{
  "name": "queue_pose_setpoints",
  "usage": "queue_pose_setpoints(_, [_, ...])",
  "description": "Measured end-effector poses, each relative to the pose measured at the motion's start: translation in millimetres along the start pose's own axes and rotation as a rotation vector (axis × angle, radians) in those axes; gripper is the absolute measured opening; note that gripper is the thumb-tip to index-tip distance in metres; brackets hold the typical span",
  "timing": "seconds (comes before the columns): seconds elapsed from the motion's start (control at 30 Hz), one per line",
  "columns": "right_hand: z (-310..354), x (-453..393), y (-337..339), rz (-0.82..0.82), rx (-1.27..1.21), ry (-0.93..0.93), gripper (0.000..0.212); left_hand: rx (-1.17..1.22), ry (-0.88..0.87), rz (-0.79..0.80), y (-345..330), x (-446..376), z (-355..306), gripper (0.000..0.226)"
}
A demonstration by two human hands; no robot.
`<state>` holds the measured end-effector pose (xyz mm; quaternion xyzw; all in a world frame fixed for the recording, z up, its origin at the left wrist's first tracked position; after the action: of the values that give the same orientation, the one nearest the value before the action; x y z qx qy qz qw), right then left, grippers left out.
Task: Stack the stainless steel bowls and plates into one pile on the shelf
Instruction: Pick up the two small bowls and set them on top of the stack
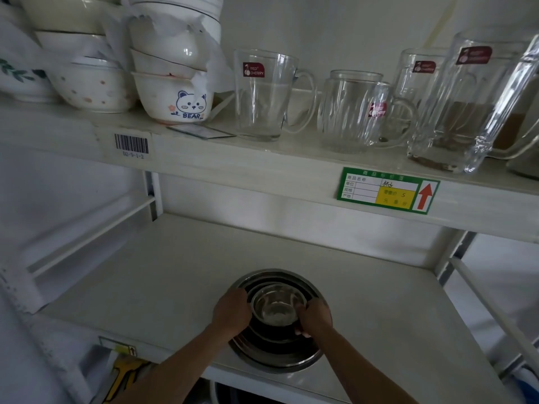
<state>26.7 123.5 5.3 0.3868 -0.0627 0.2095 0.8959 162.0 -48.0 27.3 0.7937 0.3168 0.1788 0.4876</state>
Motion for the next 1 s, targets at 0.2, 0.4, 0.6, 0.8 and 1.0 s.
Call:
queue_pose_setpoints(0.2, [6, 4, 1, -0.008, 0.116, 0.064, 0.03, 0.05, -0.029, -0.13, 13, -4, 4, 0.033])
queue_pose_setpoints(0.4, [17, 7, 8, -0.051, 0.284, 0.15, 0.027, 0.017, 0.021, -0.141, 8, -11, 10, 0.051])
queue_pose_setpoints(0.6, [25, 3, 27, -0.205, 0.428, 0.23, 0.028, 0.042, 0.209, -0.024, -5, -20, 26, 0.088])
queue_pose_setpoints(0.8, [-4, -6, 30, -0.303, 0.544, 0.038, 0.061, 0.184, 0.363, 0.121, -25, -24, 42, 0.101])
queue_pose_setpoints(1.0, [-26, -13, 7, -0.204, 0.329, -0.135, 0.088, 0.205, 0.368, 0.125, -38, -24, 44, 0.108])
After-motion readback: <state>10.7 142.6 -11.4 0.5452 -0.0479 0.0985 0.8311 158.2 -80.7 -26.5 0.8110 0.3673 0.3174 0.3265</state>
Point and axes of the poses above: each hand's wrist, its own x-axis away from the middle knuckle, its own y-axis out of the back of the hand, z = x × y, the point moved 8 cm from there along -x, towards the middle knuckle, and after that the axes turned 4 degrees about -z, right-handed, at the moved point
